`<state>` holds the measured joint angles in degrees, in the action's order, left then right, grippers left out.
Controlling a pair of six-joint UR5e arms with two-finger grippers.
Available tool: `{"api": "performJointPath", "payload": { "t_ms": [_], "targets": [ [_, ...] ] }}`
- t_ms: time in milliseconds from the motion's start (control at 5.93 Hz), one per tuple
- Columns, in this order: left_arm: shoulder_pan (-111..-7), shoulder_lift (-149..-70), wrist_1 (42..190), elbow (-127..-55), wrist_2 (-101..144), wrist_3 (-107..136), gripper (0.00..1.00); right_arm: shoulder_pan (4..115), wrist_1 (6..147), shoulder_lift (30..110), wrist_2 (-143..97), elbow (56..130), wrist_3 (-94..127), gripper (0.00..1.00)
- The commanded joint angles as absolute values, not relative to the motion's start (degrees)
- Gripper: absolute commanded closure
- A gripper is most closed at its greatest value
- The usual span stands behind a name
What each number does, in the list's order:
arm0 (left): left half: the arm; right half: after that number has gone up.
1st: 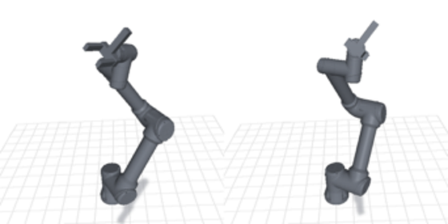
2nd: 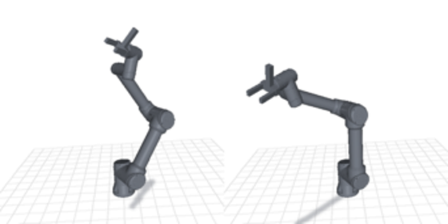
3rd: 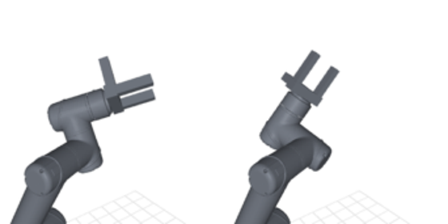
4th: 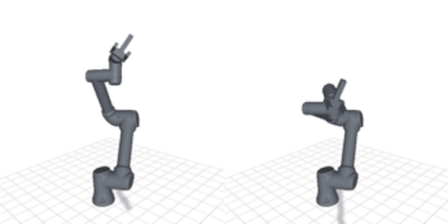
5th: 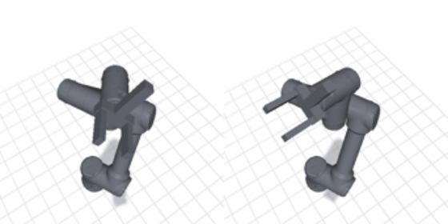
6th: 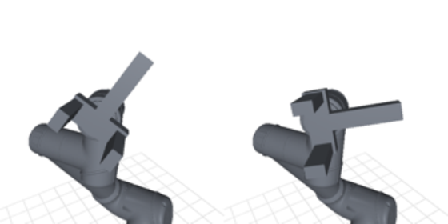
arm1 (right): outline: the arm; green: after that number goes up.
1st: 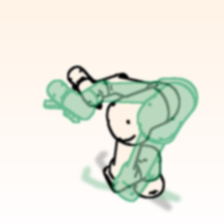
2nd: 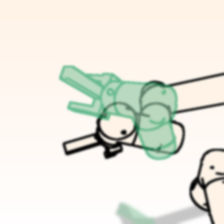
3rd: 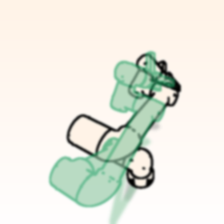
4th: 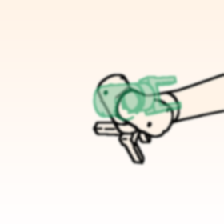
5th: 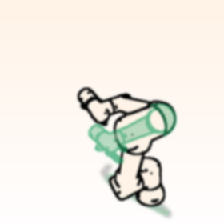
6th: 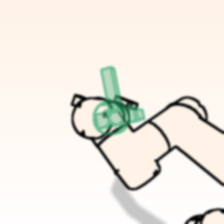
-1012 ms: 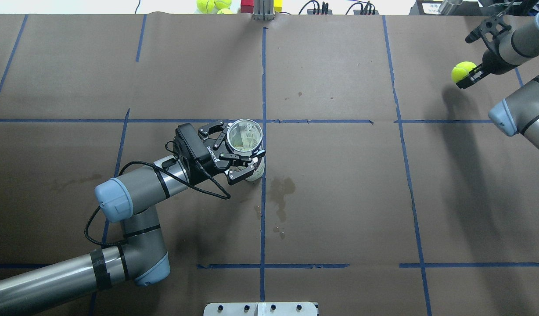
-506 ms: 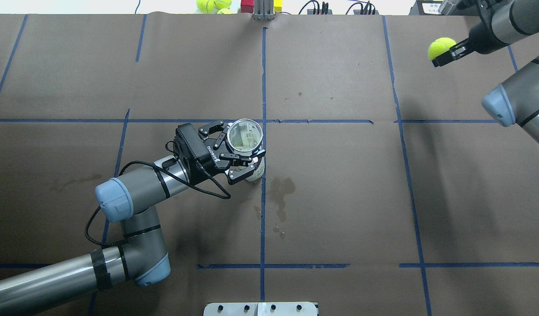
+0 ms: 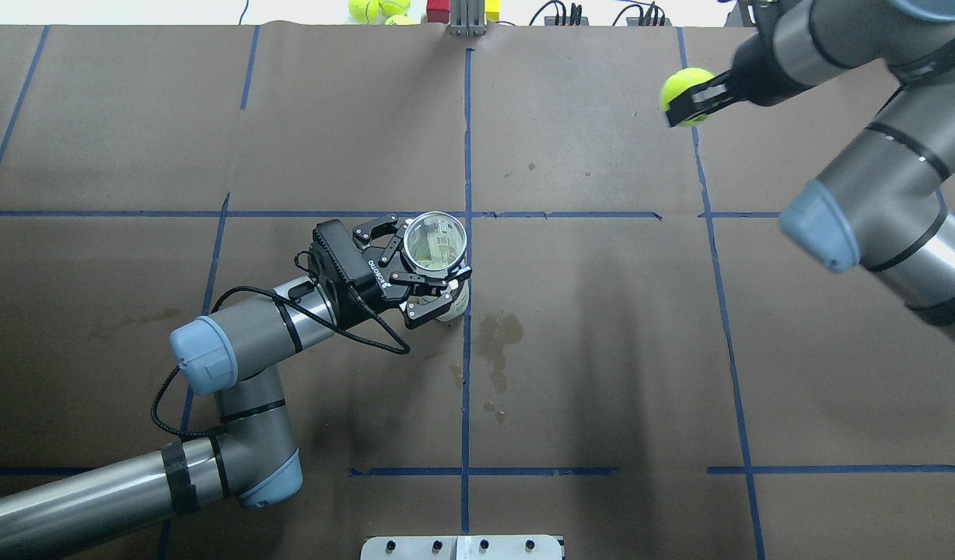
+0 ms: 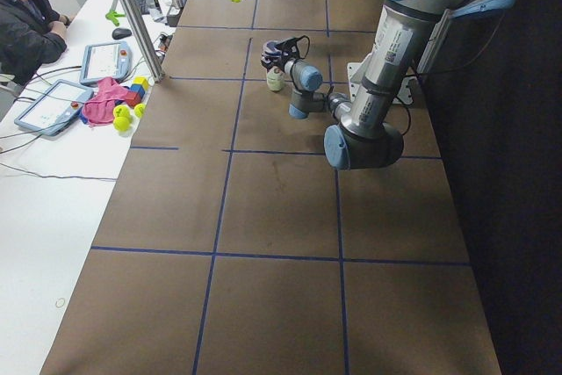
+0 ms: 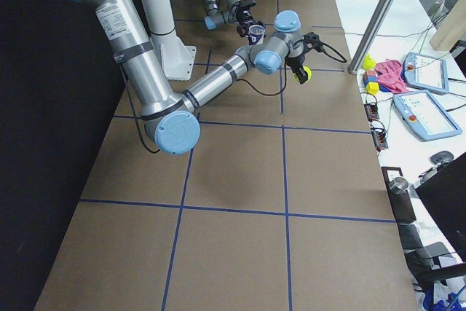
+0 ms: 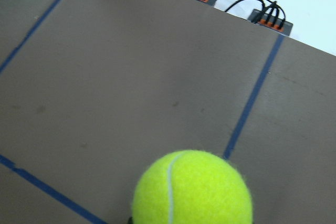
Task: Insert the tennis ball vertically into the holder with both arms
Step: 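Lift the ball with the right gripper and carry it over the can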
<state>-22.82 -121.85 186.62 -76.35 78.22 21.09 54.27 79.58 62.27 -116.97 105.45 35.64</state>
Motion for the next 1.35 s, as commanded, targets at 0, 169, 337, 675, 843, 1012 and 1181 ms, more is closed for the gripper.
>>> {"api": "performJointPath", "payload": {
  "t_ms": [0, 169, 337, 675, 843, 1012, 1181],
  "targets": [
    [-22.76, -121.99, 186.59, -76.29, 78.22, 21.09, 0.13, 45.57, 95.66, 55.14, -109.89, 114.76, 45.65, 0.98],
    [-22.76, -121.99, 186.59, -76.2, 78.22, 21.09, 0.13, 42.05, 99.11, 51.8, -107.17, 115.22, 50.23, 0.98],
    [-22.68, -122.08, 186.5, -76.2, 78.22, 21.09, 0.13, 37.14, 105.32, 45.85, -102.09, 114.62, 53.49, 0.98],
    [-22.59, -122.34, 186.5, -76.11, 78.13, 21.09, 0.13, 30.18, 109.69, 40.79, -95.31, 113.03, 58.0, 0.98],
    [-22.59, -122.34, 186.5, -76.11, 78.13, 21.09, 0.13, 29.45, 109.69, 38.08, -94.4, 110.16, 58.79, 0.98],
    [-22.59, -122.43, 186.5, -76.11, 78.13, 21.18, 0.13, 29.36, 109.69, 34.75, -94.31, 106.39, 59.32, 0.98],
    [-22.59, -122.52, 186.5, -76.11, 78.13, 21.18, 0.13, 28.92, 109.69, 34.28, -94.31, 106.09, 60.46, 0.97]
  ]
}}
